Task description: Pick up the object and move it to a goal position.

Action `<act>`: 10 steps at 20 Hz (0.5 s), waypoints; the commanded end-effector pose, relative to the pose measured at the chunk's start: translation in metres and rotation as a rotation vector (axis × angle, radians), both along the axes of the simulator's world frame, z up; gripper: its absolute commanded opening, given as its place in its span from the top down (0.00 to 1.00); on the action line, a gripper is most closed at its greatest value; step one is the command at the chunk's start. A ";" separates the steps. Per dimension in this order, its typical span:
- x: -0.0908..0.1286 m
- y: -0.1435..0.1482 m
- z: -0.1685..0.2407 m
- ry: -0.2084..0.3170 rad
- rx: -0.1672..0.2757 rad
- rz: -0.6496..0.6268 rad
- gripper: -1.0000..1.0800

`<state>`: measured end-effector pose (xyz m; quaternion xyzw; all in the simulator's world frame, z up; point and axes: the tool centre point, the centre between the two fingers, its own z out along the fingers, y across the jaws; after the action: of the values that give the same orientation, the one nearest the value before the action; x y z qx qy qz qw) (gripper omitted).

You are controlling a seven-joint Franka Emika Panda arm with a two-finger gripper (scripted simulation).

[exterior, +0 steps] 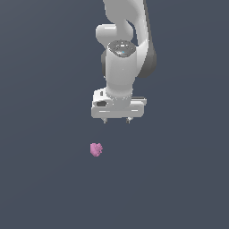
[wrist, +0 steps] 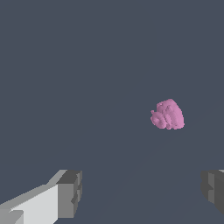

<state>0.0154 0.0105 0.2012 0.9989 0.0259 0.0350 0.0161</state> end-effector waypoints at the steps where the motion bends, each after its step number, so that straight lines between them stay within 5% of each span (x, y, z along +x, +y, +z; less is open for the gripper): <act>1: 0.000 -0.002 -0.002 0.002 0.000 0.002 0.04; 10: 0.013 -0.017 -0.018 0.016 -0.004 0.071 0.04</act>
<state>0.0259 -0.0030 0.1873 0.9980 0.0541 0.0291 0.0167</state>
